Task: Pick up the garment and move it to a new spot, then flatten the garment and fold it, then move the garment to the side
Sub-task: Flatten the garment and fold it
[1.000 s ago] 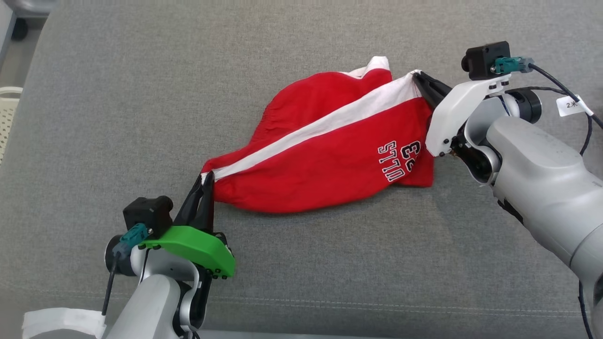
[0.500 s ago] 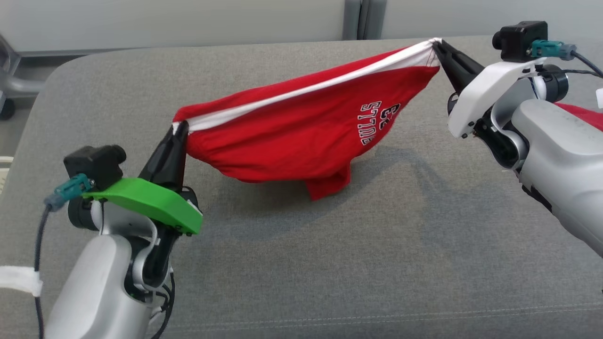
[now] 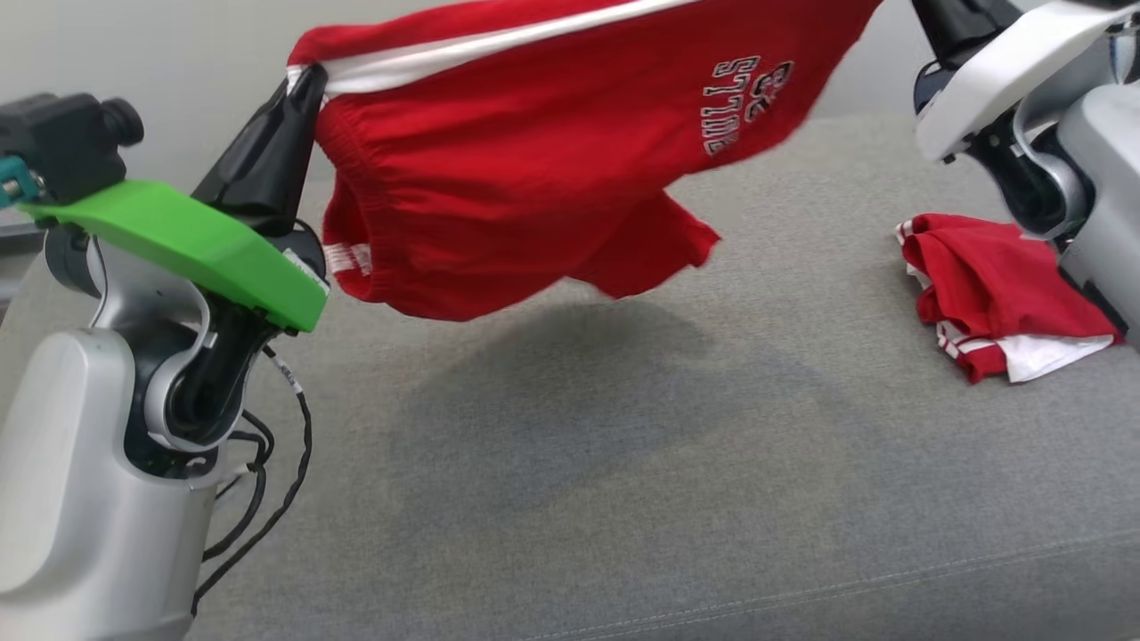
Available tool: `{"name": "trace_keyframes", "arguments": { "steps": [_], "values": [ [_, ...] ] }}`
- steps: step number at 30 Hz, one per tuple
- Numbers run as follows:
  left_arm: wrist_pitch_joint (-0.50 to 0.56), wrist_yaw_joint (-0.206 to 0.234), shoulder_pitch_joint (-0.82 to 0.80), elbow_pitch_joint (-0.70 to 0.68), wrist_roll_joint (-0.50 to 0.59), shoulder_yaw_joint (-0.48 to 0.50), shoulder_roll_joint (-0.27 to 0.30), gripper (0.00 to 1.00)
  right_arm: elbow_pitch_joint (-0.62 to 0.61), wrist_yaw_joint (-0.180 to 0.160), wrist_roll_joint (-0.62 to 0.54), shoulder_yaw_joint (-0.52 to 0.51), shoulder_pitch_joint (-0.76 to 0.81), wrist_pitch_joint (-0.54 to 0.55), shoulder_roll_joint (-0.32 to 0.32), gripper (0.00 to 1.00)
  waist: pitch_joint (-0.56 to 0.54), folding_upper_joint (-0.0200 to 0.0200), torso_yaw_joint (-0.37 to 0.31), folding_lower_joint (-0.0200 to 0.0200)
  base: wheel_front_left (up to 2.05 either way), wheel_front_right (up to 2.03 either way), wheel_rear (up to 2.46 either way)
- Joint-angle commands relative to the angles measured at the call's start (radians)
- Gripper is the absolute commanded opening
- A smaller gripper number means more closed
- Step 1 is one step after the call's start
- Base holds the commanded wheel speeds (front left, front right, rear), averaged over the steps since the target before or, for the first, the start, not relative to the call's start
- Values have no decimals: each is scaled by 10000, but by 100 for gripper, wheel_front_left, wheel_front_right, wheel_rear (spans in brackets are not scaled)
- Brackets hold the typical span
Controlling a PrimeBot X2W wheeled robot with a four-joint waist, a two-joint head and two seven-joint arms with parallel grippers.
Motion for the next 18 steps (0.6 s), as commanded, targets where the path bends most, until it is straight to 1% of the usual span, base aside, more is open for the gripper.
{"name": "trace_keyframes", "arguments": {
  "steps": [1, 4, 7, 9, 12, 15, 18],
  "values": [
    [32, 60, -122, -32, -48, 12, 93, 0, -22, -16, -72, -26, 6, -30, -18, 0, -143, 0, -174, 1, 0, 0, 0],
    [261, 24, -482, -13, 99, -126, 168, 0, -88, -16, -330, -255, 108, -31, 11, 0, -84, 0, -271, 1, 0, 0, 0],
    [289, -81, -1034, 517, 278, -287, 123, 0, 92, -14, -437, -152, 20, 8, 263, 0, 139, 0, -338, 1, 0, 0, 0],
    [270, -265, -1605, 1049, 630, -531, 168, 0, 351, -16, -459, -127, -336, 102, 417, 0, 474, 0, -374, 1, 0, 0, 0],
    [134, -580, -2721, 2063, 1107, -909, 26, 0, 930, -16, -636, -60, -916, 181, 755, 0, 1161, 0, -356, 1, 0, 0, 0],
    [-415, -798, -4127, 3338, 1701, -1052, -59, 0, 1777, -14, -883, -154, -1793, 132, 1188, 0, 1918, 0, -331, 1, 0, 0, 0],
    [-1321, -1037, -5588, 4646, 2376, -1240, -146, 0, 2801, -14, -1107, -506, -2794, 45, 1701, 0, 2771, 0, -341, 1, 0, 0, 0]
  ]
}}
